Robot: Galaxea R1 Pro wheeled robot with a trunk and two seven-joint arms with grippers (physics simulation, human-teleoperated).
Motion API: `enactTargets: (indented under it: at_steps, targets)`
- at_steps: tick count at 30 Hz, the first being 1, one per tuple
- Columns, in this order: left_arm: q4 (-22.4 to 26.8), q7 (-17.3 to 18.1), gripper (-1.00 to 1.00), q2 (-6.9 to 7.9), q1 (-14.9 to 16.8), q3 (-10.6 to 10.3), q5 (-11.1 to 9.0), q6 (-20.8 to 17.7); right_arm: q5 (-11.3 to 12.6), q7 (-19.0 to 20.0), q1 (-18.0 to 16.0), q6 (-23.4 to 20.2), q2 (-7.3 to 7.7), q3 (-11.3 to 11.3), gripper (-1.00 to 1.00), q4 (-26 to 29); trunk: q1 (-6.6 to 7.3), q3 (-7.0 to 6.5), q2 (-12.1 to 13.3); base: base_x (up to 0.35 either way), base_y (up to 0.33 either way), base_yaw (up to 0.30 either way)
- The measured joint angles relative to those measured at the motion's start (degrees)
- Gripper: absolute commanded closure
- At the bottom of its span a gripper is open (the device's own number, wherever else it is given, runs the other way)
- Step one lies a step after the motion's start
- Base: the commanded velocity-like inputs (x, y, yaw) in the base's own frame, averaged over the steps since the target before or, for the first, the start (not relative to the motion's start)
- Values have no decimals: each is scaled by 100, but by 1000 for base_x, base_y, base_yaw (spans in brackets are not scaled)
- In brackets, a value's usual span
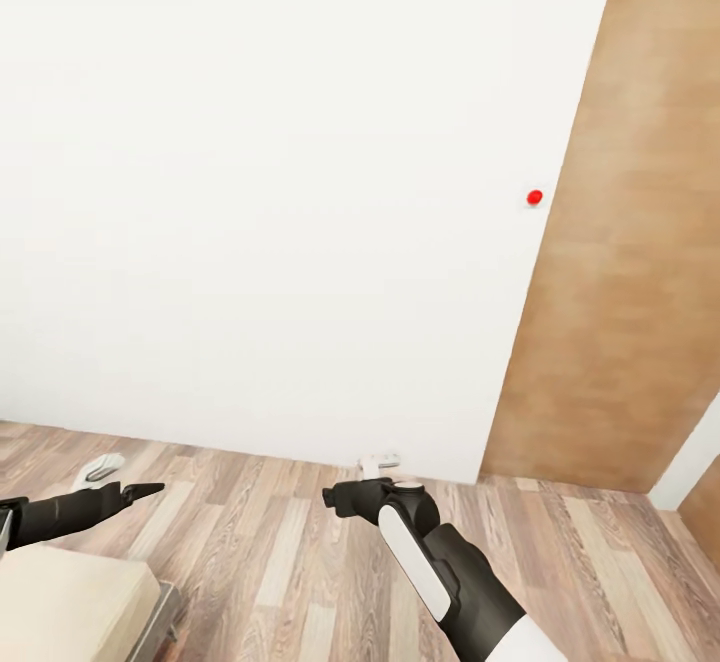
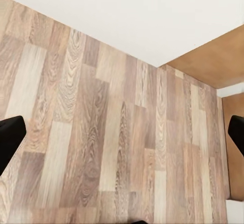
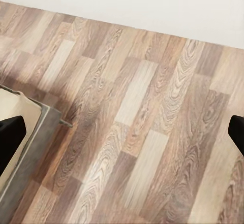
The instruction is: Put all the toys in the child's room - the three board games (two on the bed and one on the table), the two jigsaw puzzles on the table, and the tennis ball on the table - inside the toy box on the table in the child's room.
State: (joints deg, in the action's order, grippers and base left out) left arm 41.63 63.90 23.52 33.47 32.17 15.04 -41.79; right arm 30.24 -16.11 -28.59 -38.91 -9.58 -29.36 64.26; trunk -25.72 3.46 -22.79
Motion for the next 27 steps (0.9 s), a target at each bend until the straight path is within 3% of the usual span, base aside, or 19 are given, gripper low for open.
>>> enactTargets:
  at_steps: [13, 27]
  targets:
    - [0, -1, -100, 7, 0, 1, -3, -6, -10, -2, 0, 7, -1, 1, -100, -10, -2, -7, 0, 123, 9, 67]
    - [0, 9, -100, 3, 0, 0, -9, -7, -1, -3, 0, 7, -3, -7, -100, -18, -2, -54, 0, 3, -50, 253]
